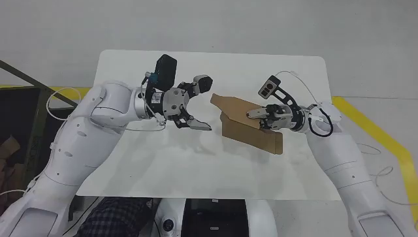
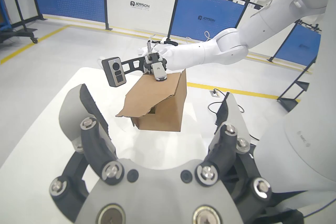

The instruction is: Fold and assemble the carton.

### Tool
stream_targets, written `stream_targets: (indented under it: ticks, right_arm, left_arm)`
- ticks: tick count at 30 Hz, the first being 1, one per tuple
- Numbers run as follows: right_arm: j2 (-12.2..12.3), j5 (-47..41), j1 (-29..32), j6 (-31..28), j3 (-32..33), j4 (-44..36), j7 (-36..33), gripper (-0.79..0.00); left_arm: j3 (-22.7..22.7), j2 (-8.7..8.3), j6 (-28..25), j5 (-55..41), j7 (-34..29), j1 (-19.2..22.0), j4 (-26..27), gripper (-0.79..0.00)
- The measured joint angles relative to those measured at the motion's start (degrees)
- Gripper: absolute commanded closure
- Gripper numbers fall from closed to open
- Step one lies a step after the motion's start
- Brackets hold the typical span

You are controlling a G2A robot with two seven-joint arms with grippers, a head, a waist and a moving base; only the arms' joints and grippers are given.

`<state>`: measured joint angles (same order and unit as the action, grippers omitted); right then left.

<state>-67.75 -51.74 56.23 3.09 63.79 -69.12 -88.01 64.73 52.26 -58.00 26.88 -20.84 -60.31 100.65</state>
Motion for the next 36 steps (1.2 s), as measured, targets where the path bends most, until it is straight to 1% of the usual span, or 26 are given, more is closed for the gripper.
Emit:
stream_targets:
  ticks: [2,4,8,9,12,13,15,18,22,27,29,31,36]
  right_arm:
    - [-0.03,-0.19,-0.09,-0.15,-0.22,0.07,0.0,0.0]
    - [-0.02,-0.33,-0.14,-0.28,-0.48,-0.01,0.0,0.0]
    - [0.14,-0.63,-0.11,-0.51,-0.91,-0.51,0.01,0.0]
    - [0.2,-0.77,-0.06,-0.57,-1.05,-0.73,0.01,0.0]
    - [0.4,-0.98,0.08,-0.61,-1.5,-1.31,0.01,0.0]
    - [0.48,-0.96,0.1,-0.62,-1.65,-1.49,0.01,0.0]
    - [0.68,-0.81,0.11,-0.76,-1.95,-1.81,0.01,0.0]
    - [0.97,-0.66,0.06,-0.93,-2.28,-1.95,0.01,0.0]
    - [1.28,-0.23,-0.06,-1.37,-2.75,-1.87,0.01,0.0]
    - [1.5,-0.26,-0.26,-2.19,-3.35,-1.64,0.01,0.0]
    - [1.57,-0.39,-0.36,-2.31,-3.54,-1.58,0.01,0.0]
    - [1.64,-0.49,-0.47,-2.61,-3.7,-1.5,0.01,0.0]
    - [1.78,-0.6,-0.61,-3.18,-3.9,-1.22,0.01,0.0]
  left_arm:
    - [-1.15,-0.48,0.0,6.98,5.76,-0.49,-0.6,-0.785]
    - [-3.22,-1.15,0.0,14.76,12.56,-0.18,-2.6,-0.785]
    - [-8.62,-2.45,0.0,26.67,26.49,2.2,-7.05,-0.785]
    - [-10.32,-2.87,0.0,29.7,31.17,3.18,-8.47,-0.785]
    - [-15.1,-3.87,0.0,35.24,41.75,5.87,-12.72,-0.785]
    - [-16.75,-4.13,0.0,36.29,44.28,6.87,-13.95,-0.785]
    - [-20.87,-4.64,0.0,37.87,48.99,9.44,-16.44,-0.785]
    - [-26.84,-5.23,0.0,37.74,53.94,13.17,-19.08,-0.785]
    - [-33.21,-6.03,0.0,34.58,59.13,17.38,-20.92,-0.785]
    - [-39.0,-7.59,0.0,30.23,61.18,21.19,-21.24,-0.785]
    - [-40.93,-8.18,0.0,27.35,60.22,22.28,-20.92,-0.785]
    - [-42.74,-8.91,0.0,23.76,57.98,23.85,-20.37,-0.785]
    - [-45.19,-10.63,0.0,15.45,50.22,27.14,-18.19,-0.785]
